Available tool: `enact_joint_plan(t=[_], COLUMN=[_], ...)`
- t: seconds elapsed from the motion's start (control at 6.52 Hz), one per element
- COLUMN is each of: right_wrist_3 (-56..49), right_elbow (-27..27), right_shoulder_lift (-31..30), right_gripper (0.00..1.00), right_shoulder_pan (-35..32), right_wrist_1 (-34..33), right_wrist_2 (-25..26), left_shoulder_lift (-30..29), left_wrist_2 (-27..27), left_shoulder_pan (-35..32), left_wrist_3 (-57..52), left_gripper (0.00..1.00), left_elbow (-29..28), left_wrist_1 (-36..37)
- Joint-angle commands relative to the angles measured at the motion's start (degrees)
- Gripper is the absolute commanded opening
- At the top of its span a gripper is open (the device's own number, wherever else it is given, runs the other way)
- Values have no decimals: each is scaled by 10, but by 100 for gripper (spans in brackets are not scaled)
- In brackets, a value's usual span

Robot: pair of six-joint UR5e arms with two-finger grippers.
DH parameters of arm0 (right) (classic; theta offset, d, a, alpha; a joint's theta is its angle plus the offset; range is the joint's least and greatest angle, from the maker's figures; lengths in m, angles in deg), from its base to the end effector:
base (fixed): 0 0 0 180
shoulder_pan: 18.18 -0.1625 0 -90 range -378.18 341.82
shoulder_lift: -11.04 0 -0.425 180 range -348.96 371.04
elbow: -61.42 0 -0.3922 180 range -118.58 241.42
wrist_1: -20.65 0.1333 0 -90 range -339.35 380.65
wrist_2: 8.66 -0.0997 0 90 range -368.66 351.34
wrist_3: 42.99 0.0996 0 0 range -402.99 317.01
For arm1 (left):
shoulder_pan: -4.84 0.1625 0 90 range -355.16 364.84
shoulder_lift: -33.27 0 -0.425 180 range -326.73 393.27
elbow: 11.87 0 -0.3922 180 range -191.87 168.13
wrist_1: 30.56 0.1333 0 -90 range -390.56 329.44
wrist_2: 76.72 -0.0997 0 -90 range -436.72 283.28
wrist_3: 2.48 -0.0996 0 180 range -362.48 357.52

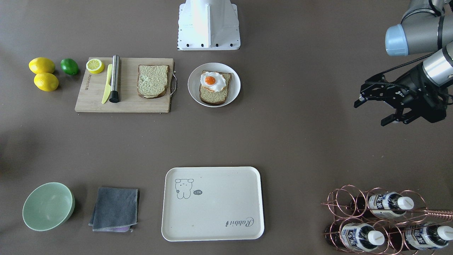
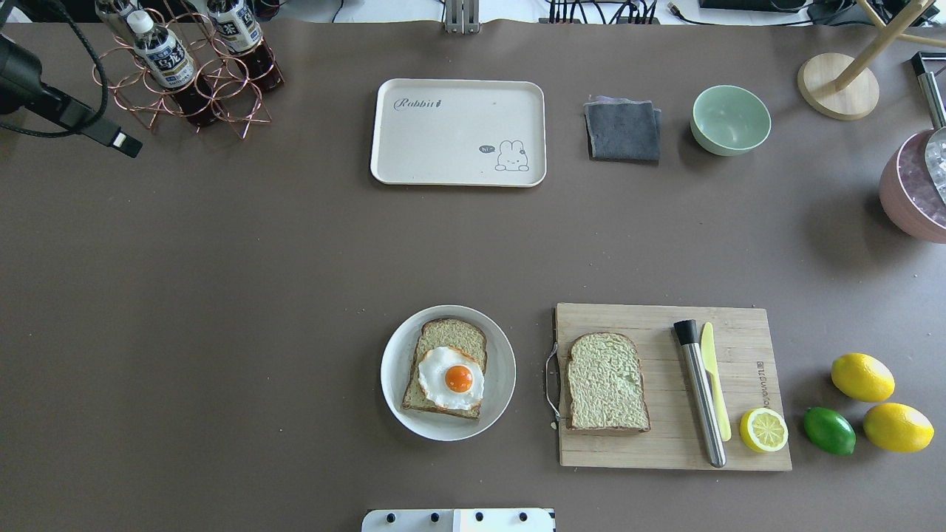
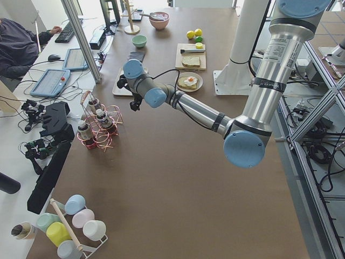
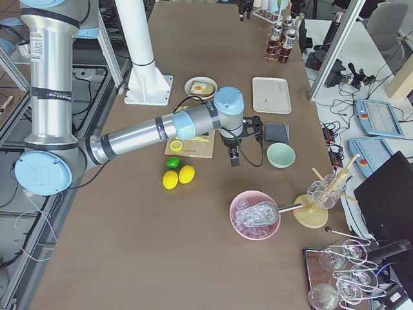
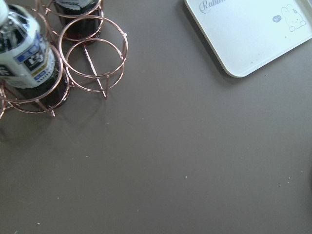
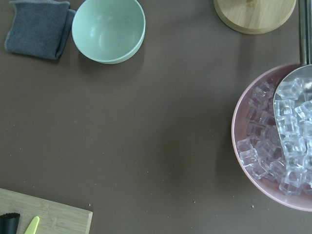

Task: Make sandwich and place on tray
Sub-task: 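Move the left arm over the table while the right arm reaches toward the cutting board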

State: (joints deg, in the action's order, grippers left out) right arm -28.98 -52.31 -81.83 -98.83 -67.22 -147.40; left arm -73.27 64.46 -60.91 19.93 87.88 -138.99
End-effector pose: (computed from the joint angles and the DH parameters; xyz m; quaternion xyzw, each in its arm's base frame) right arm -0.0175 -0.4660 0.4688 0.0959 -0.4327 -0.0459 0.8952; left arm 0.1905 -0.5584 0.3704 0.1569 0.5027 0.1777 0.8313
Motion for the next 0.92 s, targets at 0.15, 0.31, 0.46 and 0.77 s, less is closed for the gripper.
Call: enact_joint_plan(t=[0.15, 0.31, 0.46, 0.77], right_wrist_3=[154, 242, 333, 485], right_elbow=[-28, -30, -32, -63], right_shoulder_lift=[12, 14, 20, 47], right_gripper=[100, 100, 100, 100], right_shoulder_pan=[81, 136, 199, 321], right_wrist_1=[27, 60, 101, 111], right_wrist_2=[37, 67, 111, 186], left_shoulder_lift=[-30, -41, -52, -100], left_wrist_2=[-170, -179, -203, -240], left_shoulder_pan=[136, 163, 186, 248], left_wrist_3=[208, 254, 284, 384], left_gripper=[98, 98, 98, 98], left_elbow=[39, 44, 49, 45], left_wrist_1=[-8, -8, -8, -8])
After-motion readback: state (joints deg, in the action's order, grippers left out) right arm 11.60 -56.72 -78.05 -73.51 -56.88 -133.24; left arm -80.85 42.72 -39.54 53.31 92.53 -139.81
